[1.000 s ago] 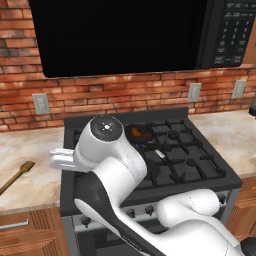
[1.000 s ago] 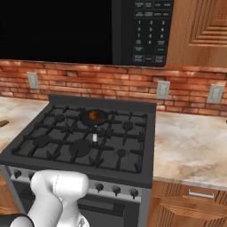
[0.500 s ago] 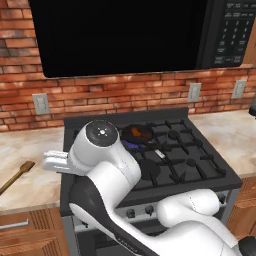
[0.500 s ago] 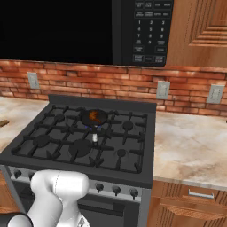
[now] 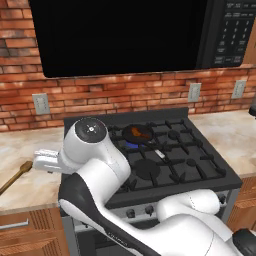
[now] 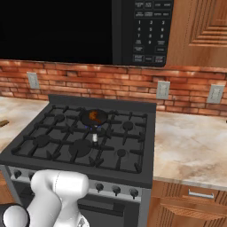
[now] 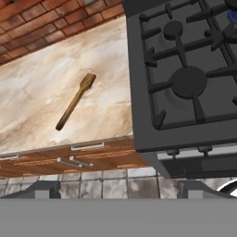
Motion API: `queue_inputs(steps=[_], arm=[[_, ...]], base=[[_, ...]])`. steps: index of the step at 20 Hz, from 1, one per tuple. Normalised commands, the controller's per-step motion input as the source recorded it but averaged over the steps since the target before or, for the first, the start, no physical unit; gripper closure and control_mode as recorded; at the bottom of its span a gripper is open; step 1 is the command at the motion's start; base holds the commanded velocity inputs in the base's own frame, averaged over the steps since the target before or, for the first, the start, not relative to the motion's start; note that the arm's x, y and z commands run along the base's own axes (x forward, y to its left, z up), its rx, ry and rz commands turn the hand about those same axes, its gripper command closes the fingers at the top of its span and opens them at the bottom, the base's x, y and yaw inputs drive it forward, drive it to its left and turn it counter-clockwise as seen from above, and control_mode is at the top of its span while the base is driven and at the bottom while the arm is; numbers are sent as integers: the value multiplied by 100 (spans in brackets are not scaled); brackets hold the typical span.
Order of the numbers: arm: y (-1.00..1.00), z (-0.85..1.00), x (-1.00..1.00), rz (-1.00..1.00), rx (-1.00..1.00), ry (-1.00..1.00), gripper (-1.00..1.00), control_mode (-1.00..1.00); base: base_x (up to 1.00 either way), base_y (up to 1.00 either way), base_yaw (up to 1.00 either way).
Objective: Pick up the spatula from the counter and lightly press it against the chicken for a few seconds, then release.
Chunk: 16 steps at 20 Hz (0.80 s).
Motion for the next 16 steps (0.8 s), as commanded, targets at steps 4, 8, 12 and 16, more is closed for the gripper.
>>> queue_inputs(steps=[4,8,12,16], arm=[[29,0,12,1,0,2,-100,-100],[31,0,8,0,0,0,-100,-100],[31,0,6,0,0,0,-100,-100],[25,-3,5,0,0,0,-100,-100]], base=[[0,0,0],[0,0,0],[0,0,0],[0,0,0]])
